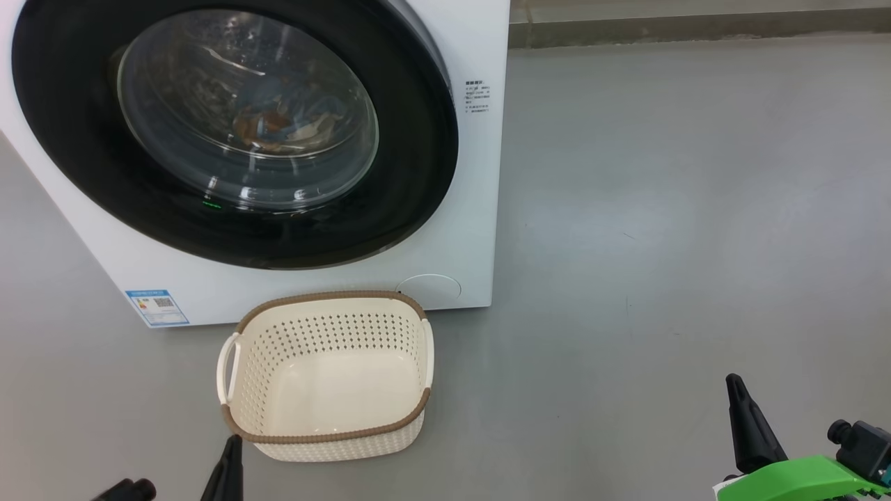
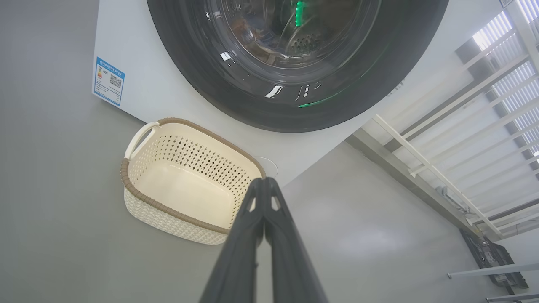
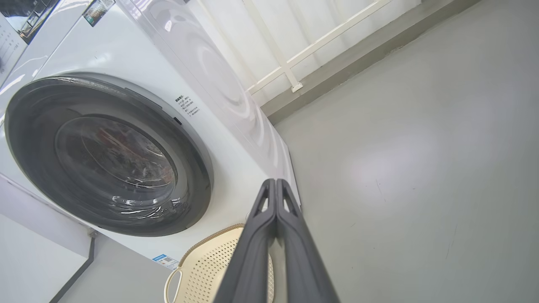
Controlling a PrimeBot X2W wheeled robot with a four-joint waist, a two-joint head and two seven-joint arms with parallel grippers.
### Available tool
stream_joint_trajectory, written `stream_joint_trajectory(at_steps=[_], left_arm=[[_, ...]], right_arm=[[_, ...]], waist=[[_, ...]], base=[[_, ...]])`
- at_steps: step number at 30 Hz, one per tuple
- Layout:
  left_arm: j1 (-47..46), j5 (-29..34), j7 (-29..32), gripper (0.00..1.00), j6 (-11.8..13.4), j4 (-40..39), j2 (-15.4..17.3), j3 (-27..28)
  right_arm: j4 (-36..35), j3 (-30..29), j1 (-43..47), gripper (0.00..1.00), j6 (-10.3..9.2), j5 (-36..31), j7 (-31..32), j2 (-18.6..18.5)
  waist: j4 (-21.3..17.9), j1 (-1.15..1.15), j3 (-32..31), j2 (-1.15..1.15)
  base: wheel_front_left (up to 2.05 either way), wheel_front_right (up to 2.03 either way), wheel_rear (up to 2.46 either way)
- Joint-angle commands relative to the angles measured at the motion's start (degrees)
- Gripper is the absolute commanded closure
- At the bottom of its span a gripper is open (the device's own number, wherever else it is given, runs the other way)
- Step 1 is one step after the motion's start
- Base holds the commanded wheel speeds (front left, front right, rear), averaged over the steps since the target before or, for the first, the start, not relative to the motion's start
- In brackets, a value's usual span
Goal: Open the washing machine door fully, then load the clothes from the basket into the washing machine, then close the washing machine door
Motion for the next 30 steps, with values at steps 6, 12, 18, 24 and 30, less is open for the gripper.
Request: stream_joint_trajectory(at_steps=[6, 12, 18, 24, 30], left_arm=[[-3.31, -4.96, 1.16, 1.0, -0.07, -1.61, 0.71, 1.96], [-3.68, -8.55, 2.14, 1.0, -0.08, -1.68, 0.68, 2.64], [-4.05, -12.15, 3.14, 1.0, -0.09, -1.75, 0.65, 3.33], [-4.42, -15.75, 4.14, 1.0, -0.1, -1.81, 0.61, 4.04], [-4.79, -19.34, 5.14, 1.0, -0.1, -1.88, 0.57, 4.74]], right_arm=[[-1.02, 0.52, -2.94, 1.0, -0.15, 5.95, 1.34, -0.59], [-0.86, 0.56, -3.21, 1.0, -0.17, 10.18, 2.35, -0.61], [-0.7, 0.6, -3.48, 1.0, -0.19, 14.43, 3.37, -0.64], [-0.54, 0.64, -3.74, 1.0, -0.2, 18.69, 4.39, -0.66], [-0.38, 0.67, -4.01, 1.0, -0.22, 22.94, 5.41, -0.69]], waist=[[-0.13, 0.0, 0.1, 0.0], [-0.23, 0.0, 0.18, 0.0], [-0.34, -0.01, 0.27, 0.0], [-0.45, -0.01, 0.35, 0.0], [-0.55, -0.01, 0.44, 0.0]], base=[[0.0, 0.0, 0.0], [0.0, 0.0, 0.0], [0.0, 0.0, 0.0], [0.0, 0.0, 0.0], [0.0, 0.0, 0.0]])
